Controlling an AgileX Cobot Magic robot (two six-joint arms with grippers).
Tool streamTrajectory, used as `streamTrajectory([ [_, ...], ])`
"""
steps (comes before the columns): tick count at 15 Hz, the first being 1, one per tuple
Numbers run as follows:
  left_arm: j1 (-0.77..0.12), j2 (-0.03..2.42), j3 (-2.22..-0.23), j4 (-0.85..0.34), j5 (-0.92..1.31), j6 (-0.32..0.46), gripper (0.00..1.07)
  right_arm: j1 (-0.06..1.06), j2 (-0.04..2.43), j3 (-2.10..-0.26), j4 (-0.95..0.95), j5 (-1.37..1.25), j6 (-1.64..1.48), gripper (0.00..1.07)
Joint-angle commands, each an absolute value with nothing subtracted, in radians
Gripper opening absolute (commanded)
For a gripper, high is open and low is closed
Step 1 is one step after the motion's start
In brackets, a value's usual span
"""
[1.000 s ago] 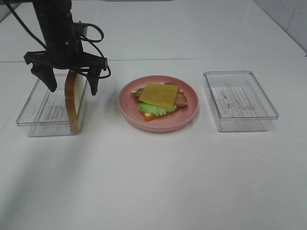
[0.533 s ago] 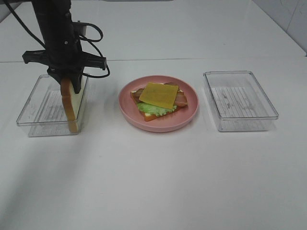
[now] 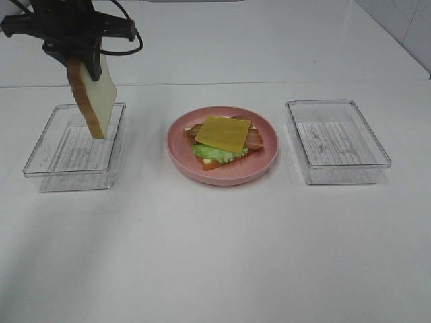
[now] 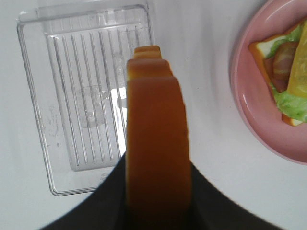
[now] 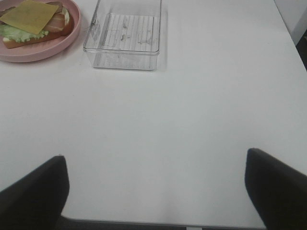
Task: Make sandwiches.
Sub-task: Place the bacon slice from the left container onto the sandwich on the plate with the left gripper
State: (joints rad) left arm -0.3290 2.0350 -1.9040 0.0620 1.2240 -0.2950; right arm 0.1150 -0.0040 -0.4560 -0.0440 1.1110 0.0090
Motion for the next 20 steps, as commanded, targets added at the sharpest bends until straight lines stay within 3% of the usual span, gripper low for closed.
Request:
streamTrajectory([
  [1, -0.333, 2.012, -1.926, 0.05, 1.28, -0.295, 0.0, 0.112, -0.033, -0.452, -0.048, 1.1, 0.0, 0.97],
  [5, -0.335, 2.013, -1.924, -0.109, 1.125, -0.259, 0.0, 0.112, -0.033, -0.452, -0.048, 1.1, 0.0, 0.97],
  [11, -0.335, 2.103, -1.924, -0.622, 0.916, -0.046, 0.0, 0.112, -0.033, -0.452, -0.048, 1.1, 0.0, 0.97],
  [14, -0.335, 2.177, -1.924, -0.768, 0.911, 0.024, 0.0, 0.112, -0.033, -0.452, -0.048, 1.1, 0.0, 0.97],
  [15, -0.335, 2.23, -1.924, -0.855, 0.908, 0.088, 0.0, 0.112, -0.033, -0.452, -0.048, 1.1, 0.0, 0.97],
  [20, -0.335, 2.323, -1.925, -0.94, 0.868, 0.155, 0.0, 0.112, -0.033, -0.452, -0.048, 1.1, 0.0, 0.97],
])
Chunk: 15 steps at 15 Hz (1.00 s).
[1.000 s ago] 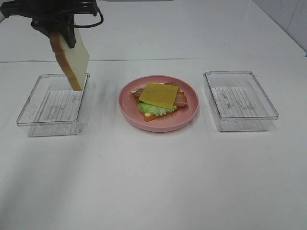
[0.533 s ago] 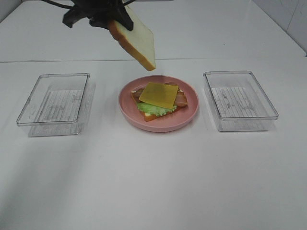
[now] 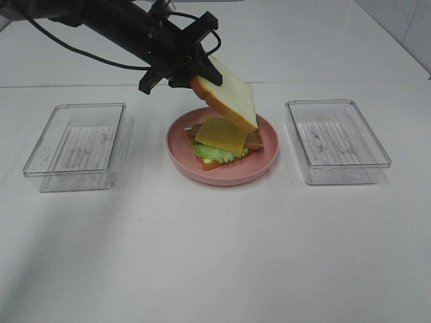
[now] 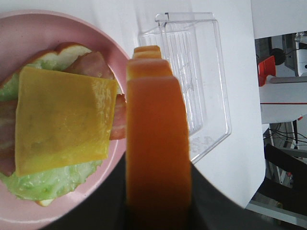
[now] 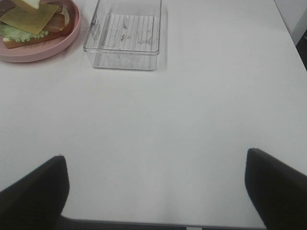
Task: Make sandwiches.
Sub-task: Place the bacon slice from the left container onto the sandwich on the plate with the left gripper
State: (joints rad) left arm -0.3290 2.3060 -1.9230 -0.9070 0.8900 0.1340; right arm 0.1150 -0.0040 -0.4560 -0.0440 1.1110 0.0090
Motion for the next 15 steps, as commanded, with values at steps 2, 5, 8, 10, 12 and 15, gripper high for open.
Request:
streamTrajectory([
  [2, -0.335, 2.349, -1.925, -0.938, 0.864, 0.151, 0.0, 0.112, -0.033, -0.452, -0.048, 1.1, 0.0, 0.97],
  [5, -0.335, 2.371, -1.925, -0.939, 0.848, 0.153, 0.0, 0.112, -0.033, -0.452, -0.048, 1.1, 0.0, 0.97],
  [8, -0.335, 2.399, -1.925, -0.937, 0.844, 0.154, 0.0, 0.112, -0.033, -0.452, -0.048, 1.1, 0.0, 0.97],
  [10, -0.335, 2.408, -1.925, -0.937, 0.846, 0.154, 0.0, 0.112, -0.033, -0.452, -0.048, 1.1, 0.0, 0.97],
  [12, -0.335, 2.409, -1.925, -0.936, 0.844, 0.148, 0.0, 0.112, -0.033, -0.452, -0.048, 1.1, 0.0, 0.97],
  [15, -0.335, 2.408, -1.925, -0.875, 0.847, 0.029, 0.31, 0.112, -0.033, -0.452, -0.048, 1.1, 0.0, 0.97],
])
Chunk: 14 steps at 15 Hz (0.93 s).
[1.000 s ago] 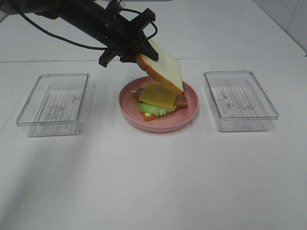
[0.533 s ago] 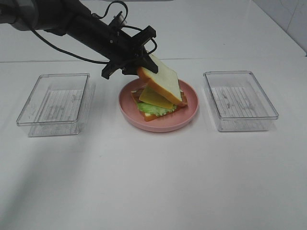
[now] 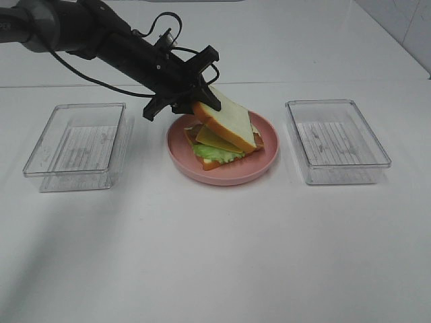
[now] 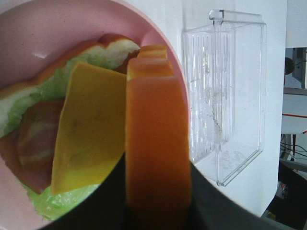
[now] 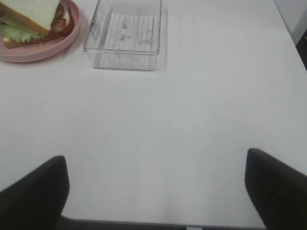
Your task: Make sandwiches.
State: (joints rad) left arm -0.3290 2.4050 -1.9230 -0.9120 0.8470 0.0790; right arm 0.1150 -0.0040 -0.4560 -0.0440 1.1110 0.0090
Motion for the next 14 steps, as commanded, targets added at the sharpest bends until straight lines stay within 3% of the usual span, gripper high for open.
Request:
streamTrajectory([
  [1, -0.335, 2.407, -1.925, -0.844, 0.853, 0.011, 0.54, 0.112, -0.033, -0.452, -0.048, 1.1, 0.0, 0.97],
  [2, -0.335, 2.404, -1.928, -0.811, 0.875, 0.012, 0.83, 0.112, -0.033, -0.452, -0.048, 1.1, 0.0, 0.97],
  [3, -0.335, 2.404, -1.942, -0.797, 0.898, 0.015, 0.91, 0.112, -0.033, -0.452, -0.048, 1.1, 0.0, 0.97],
  [5, -0.335, 2.404, -1.973, -0.776, 0.933, 0.01, 0.92, 0.112, -0.033, -0.452, -0.048, 1.1, 0.0, 0.97],
  [7, -0.339, 2.404, -2.051, -0.71, 1.007, -0.051, 0.92, 0.112, -0.033, -0.452, -0.048, 1.1, 0.0, 0.97],
  [9, -0.344, 2.404, -2.126, -0.604, 1.079, -0.131, 0.92, 0.112, -0.033, -0.452, -0.048, 1.1, 0.0, 0.97],
  [12, -0.382, 2.404, -2.331, -0.282, 1.32, -0.245, 0.92, 0.112, -0.033, -0.452, -0.048, 1.1, 0.0, 0.97],
  [14, -0.391, 2.37, -2.346, -0.25, 1.317, -0.243, 0.92, 0.112, -0.033, -0.452, -0.048, 1.1, 0.0, 0.97],
])
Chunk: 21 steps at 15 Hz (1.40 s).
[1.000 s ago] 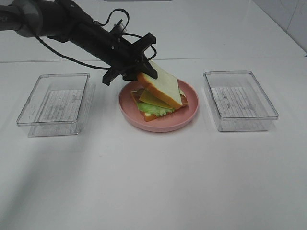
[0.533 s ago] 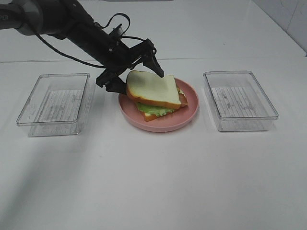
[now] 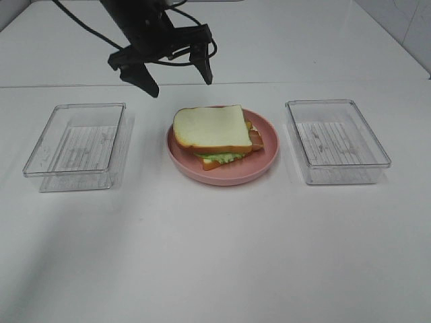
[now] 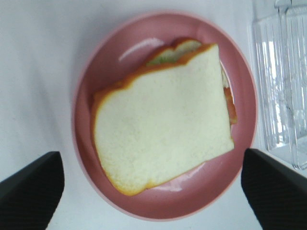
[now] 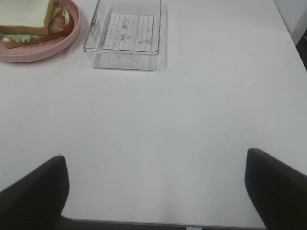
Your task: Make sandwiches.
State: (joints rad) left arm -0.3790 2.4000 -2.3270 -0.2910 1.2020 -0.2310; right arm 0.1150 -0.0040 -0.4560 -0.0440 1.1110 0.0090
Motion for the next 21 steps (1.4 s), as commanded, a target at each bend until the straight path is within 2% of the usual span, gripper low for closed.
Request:
streamTrajectory([
  [1, -0.394, 2.331, -2.342, -0.247, 1.317, -0.239, 0.92, 0.112, -0.033, -0.452, -0.048, 1.1, 0.0, 0.97],
  [5, -0.394, 2.224, -2.336, -0.126, 1.317, -0.22, 0.92, 0.112, -0.033, -0.452, -0.048, 1.1, 0.0, 0.97],
  [8, -0.367, 2.026, -2.093, 0.03, 1.317, -0.189, 0.91, 0.112, -0.033, -0.452, -0.048, 1.1, 0.0, 0.97],
  [10, -0.324, 1.916, -1.943, 0.039, 1.317, -0.179, 0.91, 0.112, -0.033, -0.452, -0.048, 1.1, 0.0, 0.97],
  [11, -0.263, 1.814, -1.794, 0.039, 1.316, -0.154, 0.91, 0.112, -0.033, -0.452, -0.048, 1.1, 0.0, 0.97],
  [13, -0.186, 1.69, -1.65, 0.039, 1.315, -0.13, 0.91, 0.112, -0.033, -0.452, -0.048, 1.1, 0.0, 0.97],
  [14, -0.059, 1.532, -1.463, 0.038, 1.29, -0.102, 0.91, 0.112, -0.033, -0.452, -0.048, 1.1, 0.0, 0.97],
  [17, 0.08, 1.288, -1.238, 0.018, 1.157, -0.111, 0.91, 0.112, -0.033, -0.452, -0.048, 1.1, 0.0, 0.97],
  [21, 0.092, 0.892, -0.96, 0.014, 1.056, -0.108, 0.91, 0.112, -0.033, -0.452, -0.048, 1.1, 0.0, 0.97],
])
